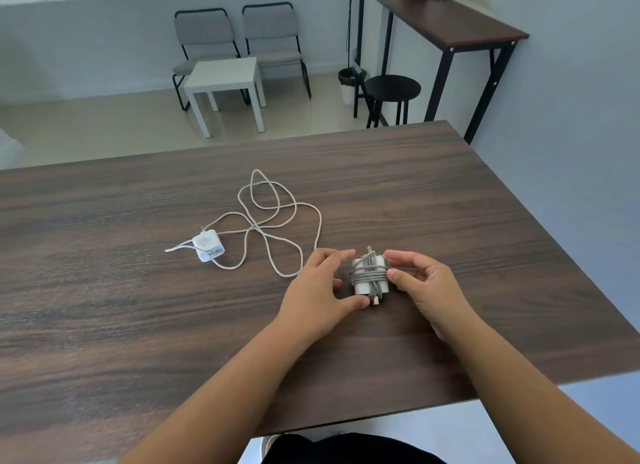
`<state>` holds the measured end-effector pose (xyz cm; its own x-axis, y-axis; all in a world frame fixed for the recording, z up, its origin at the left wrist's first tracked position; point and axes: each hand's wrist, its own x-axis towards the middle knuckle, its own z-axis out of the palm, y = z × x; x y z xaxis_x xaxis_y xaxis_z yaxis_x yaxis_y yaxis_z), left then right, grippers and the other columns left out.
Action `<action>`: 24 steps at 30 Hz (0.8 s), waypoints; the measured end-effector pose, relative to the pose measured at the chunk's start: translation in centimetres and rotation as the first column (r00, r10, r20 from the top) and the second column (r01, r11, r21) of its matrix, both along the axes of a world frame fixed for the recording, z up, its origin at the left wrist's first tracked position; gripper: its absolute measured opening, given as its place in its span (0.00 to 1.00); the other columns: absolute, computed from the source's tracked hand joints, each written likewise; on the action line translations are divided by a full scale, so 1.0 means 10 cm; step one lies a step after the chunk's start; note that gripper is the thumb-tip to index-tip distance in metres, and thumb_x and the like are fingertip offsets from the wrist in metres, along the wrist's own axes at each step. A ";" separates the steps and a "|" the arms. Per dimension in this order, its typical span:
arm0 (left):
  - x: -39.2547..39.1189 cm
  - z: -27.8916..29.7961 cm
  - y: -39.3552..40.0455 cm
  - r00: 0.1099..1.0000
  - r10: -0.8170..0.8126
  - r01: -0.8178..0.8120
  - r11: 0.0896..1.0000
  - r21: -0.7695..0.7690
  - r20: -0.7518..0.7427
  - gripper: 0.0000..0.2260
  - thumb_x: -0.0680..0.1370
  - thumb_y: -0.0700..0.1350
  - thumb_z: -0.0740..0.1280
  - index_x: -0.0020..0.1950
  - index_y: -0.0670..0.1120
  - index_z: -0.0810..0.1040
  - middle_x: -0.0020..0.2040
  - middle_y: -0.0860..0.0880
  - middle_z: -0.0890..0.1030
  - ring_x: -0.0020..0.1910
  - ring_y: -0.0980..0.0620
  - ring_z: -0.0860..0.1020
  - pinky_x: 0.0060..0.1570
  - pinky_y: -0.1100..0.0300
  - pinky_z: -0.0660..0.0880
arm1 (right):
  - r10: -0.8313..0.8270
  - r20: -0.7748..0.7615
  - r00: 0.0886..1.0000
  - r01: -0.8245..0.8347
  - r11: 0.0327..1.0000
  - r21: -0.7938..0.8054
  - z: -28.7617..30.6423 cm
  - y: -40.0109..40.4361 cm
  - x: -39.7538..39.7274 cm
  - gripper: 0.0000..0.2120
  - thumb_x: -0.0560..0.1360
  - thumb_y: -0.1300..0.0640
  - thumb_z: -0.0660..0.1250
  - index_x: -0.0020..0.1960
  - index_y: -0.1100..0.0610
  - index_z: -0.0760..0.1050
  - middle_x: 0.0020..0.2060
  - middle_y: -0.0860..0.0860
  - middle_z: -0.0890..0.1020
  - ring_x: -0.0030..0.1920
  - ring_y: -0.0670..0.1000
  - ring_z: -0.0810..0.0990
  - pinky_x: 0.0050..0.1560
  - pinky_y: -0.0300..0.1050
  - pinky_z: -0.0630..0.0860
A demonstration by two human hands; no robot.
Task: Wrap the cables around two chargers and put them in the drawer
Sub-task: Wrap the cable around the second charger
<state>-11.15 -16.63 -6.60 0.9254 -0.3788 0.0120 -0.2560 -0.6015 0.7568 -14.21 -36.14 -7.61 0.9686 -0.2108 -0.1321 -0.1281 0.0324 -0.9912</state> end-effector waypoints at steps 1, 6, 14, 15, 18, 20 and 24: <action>0.00 0.02 0.03 1.000 0.007 -0.007 1.000 -0.001 0.013 0.35 0.67 0.56 0.78 0.71 0.61 0.69 0.64 0.64 0.69 0.49 0.63 0.79 0.51 0.63 0.77 | -0.004 0.010 1.000 0.005 1.000 -0.010 0.01 0.00 0.00 0.13 0.74 0.67 0.69 0.53 0.51 0.81 0.51 0.48 0.85 0.47 0.41 0.83 0.47 0.34 0.76; 0.07 0.13 0.35 0.989 0.131 -0.128 0.991 -0.047 0.069 0.30 0.67 0.58 0.78 0.67 0.60 0.73 0.57 0.64 0.71 0.45 0.62 0.80 0.49 0.66 0.75 | -0.082 0.062 0.995 0.089 0.989 -0.118 0.01 -0.05 -0.02 0.13 0.75 0.64 0.68 0.51 0.48 0.82 0.41 0.45 0.83 0.37 0.45 0.74 0.44 0.40 0.72; 0.62 -0.03 1.47 0.849 0.466 -0.519 0.821 0.238 0.249 0.20 0.72 0.55 0.74 0.62 0.52 0.78 0.59 0.46 0.77 0.62 0.42 0.74 0.65 0.49 0.66 | -0.065 0.218 0.974 0.133 0.940 -0.313 0.25 0.13 0.02 0.16 0.75 0.65 0.66 0.46 0.43 0.80 0.42 0.60 0.80 0.34 0.46 0.72 0.35 0.30 0.69; 0.65 -0.07 1.55 0.846 0.468 -0.530 0.791 0.305 0.255 0.21 0.72 0.56 0.73 0.63 0.53 0.78 0.61 0.46 0.77 0.63 0.41 0.72 0.65 0.48 0.65 | -0.033 0.230 0.973 0.110 0.937 -0.331 0.29 0.18 0.03 0.16 0.75 0.66 0.66 0.46 0.43 0.80 0.41 0.59 0.80 0.34 0.46 0.72 0.35 0.30 0.69; 0.68 -0.12 1.63 0.852 0.456 -0.524 0.763 0.380 0.258 0.21 0.74 0.58 0.71 0.65 0.54 0.76 0.64 0.49 0.74 0.64 0.39 0.70 0.64 0.46 0.69 | 0.056 0.256 0.965 0.046 0.925 -0.378 0.38 0.34 0.07 0.17 0.75 0.66 0.65 0.45 0.42 0.80 0.39 0.52 0.79 0.33 0.46 0.71 0.35 0.31 0.68; 0.68 -0.12 1.64 0.861 0.451 -0.507 0.793 0.339 0.233 0.20 0.75 0.58 0.70 0.65 0.54 0.77 0.64 0.51 0.74 0.63 0.43 0.73 0.61 0.47 0.72 | 0.102 0.263 0.959 0.010 0.920 -0.392 0.43 0.44 0.11 0.16 0.75 0.66 0.65 0.45 0.44 0.81 0.37 0.49 0.77 0.31 0.45 0.70 0.34 0.31 0.68; 0.70 -0.11 1.68 0.840 0.524 -0.543 0.821 0.178 0.145 0.16 0.77 0.56 0.69 0.63 0.52 0.77 0.63 0.51 0.72 0.52 0.48 0.79 0.54 0.54 0.73 | 0.168 0.258 0.951 -0.047 0.908 -0.417 0.46 0.69 0.21 0.13 0.75 0.65 0.65 0.45 0.48 0.82 0.32 0.46 0.74 0.29 0.44 0.70 0.33 0.30 0.65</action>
<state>-4.12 0.13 -7.70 0.9822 0.1708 0.0781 0.0920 -0.8001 0.5927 -12.10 -29.24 -2.99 0.9716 -0.0795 0.2227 0.1781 -0.3733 -0.9105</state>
